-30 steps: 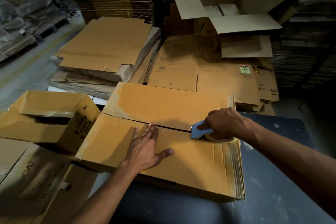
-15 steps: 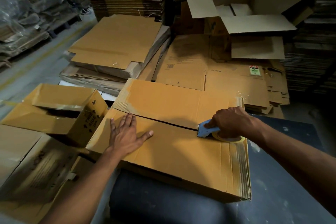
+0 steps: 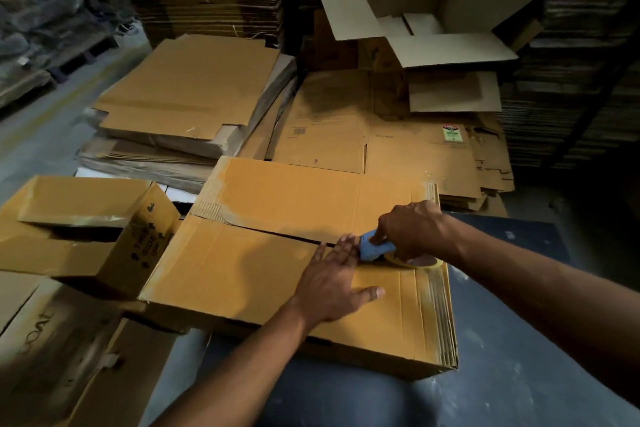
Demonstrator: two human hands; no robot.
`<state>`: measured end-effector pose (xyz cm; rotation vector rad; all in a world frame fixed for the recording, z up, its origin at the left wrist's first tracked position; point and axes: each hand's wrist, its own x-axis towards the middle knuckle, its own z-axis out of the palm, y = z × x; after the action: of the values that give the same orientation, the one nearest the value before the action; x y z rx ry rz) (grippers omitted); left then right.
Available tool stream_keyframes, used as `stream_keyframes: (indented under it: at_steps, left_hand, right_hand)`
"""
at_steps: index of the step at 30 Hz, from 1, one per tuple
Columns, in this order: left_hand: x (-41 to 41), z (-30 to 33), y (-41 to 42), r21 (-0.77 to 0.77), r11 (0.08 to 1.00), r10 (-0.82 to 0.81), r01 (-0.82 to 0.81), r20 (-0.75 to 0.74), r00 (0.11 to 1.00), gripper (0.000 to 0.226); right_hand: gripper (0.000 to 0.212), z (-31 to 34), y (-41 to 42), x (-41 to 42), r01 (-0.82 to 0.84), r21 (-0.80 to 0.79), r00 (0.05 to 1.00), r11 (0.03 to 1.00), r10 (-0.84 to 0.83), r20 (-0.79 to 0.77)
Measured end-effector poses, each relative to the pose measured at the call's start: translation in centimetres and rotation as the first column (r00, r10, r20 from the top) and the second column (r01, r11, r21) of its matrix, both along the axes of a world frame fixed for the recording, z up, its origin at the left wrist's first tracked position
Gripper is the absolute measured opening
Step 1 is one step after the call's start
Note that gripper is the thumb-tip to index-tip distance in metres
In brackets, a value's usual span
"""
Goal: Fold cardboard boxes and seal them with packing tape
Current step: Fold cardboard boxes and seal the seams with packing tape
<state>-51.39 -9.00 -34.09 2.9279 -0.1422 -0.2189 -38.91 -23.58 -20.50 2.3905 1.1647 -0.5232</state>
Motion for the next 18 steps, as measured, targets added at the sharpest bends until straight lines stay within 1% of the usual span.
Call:
stream_keyframes:
  at_steps: [3, 7, 9, 13, 17, 18]
  left_hand:
    - [-0.1, -0.2, 0.4, 0.016, 1.0, -0.004, 0.004, -0.003, 1.0, 0.106]
    - [0.2, -0.2, 0.3, 0.005, 1.0, 0.0, 0.0, -0.046, 0.999, 0.106]
    - [0.1, -0.4, 0.4, 0.02, 1.0, 0.006, -0.005, -0.056, 0.998, 0.107]
    - [0.3, 0.3, 0.1, 0.013, 1.0, 0.021, -0.02, -0.069, 0.997, 0.106]
    - [0.8, 2.1, -1.2, 0.109, 0.994, 0.029, -0.027, -0.021, 0.999, 0.104]
    - [1.1, 2.6, -2.0, 0.102, 0.995, 0.011, -0.009, -0.012, 1.0, 0.104]
  right_hand:
    - [0.068, 1.3, 0.1, 0.6, 0.045, -0.041, 0.997, 0.998, -0.047, -0.053]
    - [0.073, 2.6, -2.1, 1.6, 0.058, -0.176, 0.996, 0.983, -0.069, -0.057]
    - [0.073, 3.0, -4.3, 1.9, 0.064, -0.215, 0.996, 0.974, -0.077, -0.054]
    - [0.069, 2.7, -6.9, 1.7, 0.061, -0.179, 0.996, 0.982, -0.071, -0.052]
    - [0.059, 1.7, -7.7, 1.2, 0.025, -0.103, 0.999, 0.994, -0.029, -0.029]
    - [0.059, 1.8, -7.8, 1.3, 0.025, -0.087, 0.999, 0.996, -0.028, -0.032]
